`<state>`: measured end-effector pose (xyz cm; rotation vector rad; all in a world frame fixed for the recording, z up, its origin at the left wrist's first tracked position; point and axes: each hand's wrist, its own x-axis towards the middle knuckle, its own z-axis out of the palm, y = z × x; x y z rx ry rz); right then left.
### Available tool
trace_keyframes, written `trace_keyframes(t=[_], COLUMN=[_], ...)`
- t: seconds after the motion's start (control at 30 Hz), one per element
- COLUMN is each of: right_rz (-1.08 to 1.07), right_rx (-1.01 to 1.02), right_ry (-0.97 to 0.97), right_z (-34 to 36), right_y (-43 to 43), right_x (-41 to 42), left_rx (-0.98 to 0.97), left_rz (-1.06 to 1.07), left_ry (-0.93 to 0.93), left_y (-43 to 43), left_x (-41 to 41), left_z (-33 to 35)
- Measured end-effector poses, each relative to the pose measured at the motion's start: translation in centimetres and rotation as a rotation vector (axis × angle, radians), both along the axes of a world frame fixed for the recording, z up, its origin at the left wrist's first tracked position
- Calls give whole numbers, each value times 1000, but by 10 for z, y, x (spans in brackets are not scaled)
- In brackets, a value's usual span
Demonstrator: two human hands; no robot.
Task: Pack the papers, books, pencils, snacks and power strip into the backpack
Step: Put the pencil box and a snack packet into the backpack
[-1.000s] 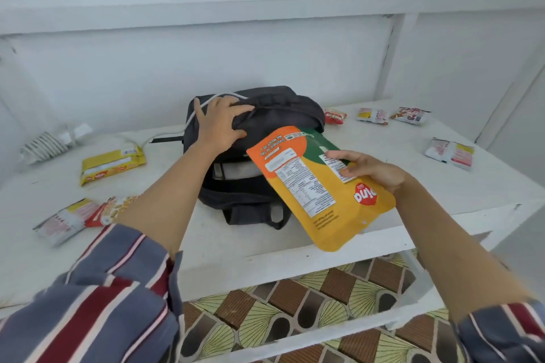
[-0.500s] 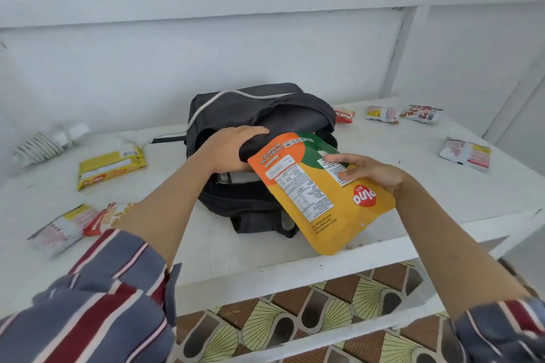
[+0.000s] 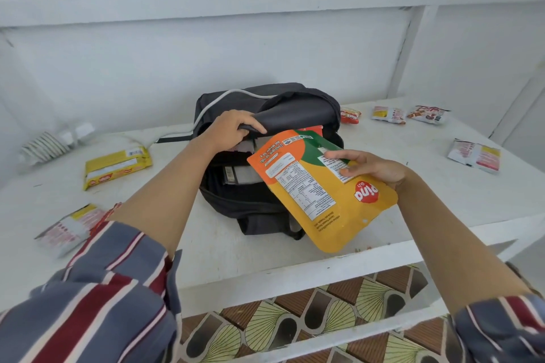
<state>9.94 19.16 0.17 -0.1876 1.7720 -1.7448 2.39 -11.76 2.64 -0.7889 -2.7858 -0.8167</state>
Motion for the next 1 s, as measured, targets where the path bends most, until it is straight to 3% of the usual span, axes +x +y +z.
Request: trace_keyframes(t=[0.33, 0.77, 1.0], right_rz=[0, 41, -96], right_rx=[-2, 37, 11], right_ry=[13, 50, 32], right_z=[2, 12, 9], right_y=[-17, -70, -103], right_x=[-6, -42, -45], left_rx=[-119, 30, 18], left_rz=[-1, 20, 33], left_ry=[-184, -176, -137], left_y=[-5, -4, -7], left_x=[-14, -29, -25], left_z=[19, 56, 61])
